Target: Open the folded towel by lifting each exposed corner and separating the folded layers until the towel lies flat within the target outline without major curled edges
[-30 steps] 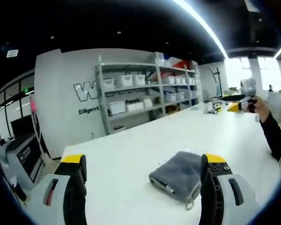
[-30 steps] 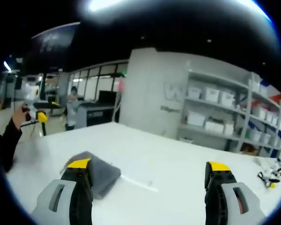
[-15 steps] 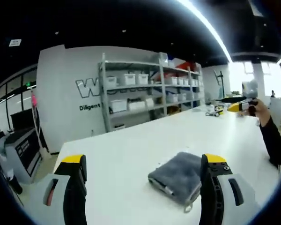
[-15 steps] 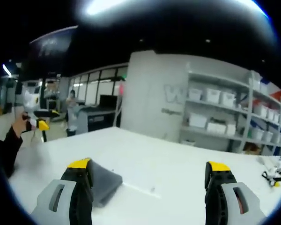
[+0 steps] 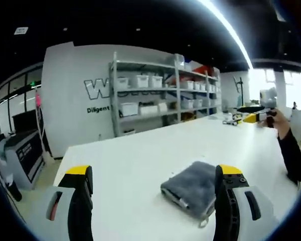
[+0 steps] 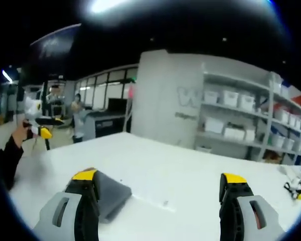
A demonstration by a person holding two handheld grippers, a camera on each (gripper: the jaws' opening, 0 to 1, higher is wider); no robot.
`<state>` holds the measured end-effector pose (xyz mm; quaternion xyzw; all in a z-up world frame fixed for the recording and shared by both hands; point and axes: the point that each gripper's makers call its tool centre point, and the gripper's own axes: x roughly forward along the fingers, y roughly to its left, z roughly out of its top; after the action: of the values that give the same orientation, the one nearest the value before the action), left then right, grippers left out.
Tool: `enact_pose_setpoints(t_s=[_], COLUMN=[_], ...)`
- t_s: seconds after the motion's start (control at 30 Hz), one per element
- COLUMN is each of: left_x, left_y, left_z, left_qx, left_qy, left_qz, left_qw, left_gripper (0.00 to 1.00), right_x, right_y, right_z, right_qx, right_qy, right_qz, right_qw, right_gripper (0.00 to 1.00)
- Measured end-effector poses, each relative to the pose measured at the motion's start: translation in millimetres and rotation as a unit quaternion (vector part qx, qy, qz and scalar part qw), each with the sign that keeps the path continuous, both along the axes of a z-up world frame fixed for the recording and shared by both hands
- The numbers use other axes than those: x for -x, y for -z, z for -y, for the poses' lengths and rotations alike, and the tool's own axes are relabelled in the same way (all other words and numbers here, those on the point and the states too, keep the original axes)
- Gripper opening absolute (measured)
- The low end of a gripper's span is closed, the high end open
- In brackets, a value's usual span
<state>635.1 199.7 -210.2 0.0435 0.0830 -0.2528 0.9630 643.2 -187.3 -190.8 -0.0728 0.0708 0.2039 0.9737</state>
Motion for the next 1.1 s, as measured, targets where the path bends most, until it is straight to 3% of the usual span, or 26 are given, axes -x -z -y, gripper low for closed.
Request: enact_pose_setpoints(t_s=[0.8, 0.93, 1.1], left_x=[-7.8, -6.2, -13.5], left_y=[26.2, 33.5, 47.1], left_z=[9.3, 22.9, 20.7], left_qx=[0.006, 0.038, 0.037], left_qy=[0.014, 0.046, 0.037], left_qz=[-0.037, -0.058, -0.073], left_qw=[0.9992, 0.9965, 0.9959], left_gripper=[1.00, 1.00, 1.00], right_x=[-8.0, -9.8, -12.0], right_y=[20.6, 30.7, 36.9], right_z=[-6.5, -14.4, -21.8], right_qx=[-0.001, 0.005, 0.007], right_qy=[-0.002, -0.008, -0.017], right_qz=[-0.024, -0.037, -0.044], right_qw=[0.9997, 0.9993, 0.9989], right_gripper=[1.00, 1.00, 1.00])
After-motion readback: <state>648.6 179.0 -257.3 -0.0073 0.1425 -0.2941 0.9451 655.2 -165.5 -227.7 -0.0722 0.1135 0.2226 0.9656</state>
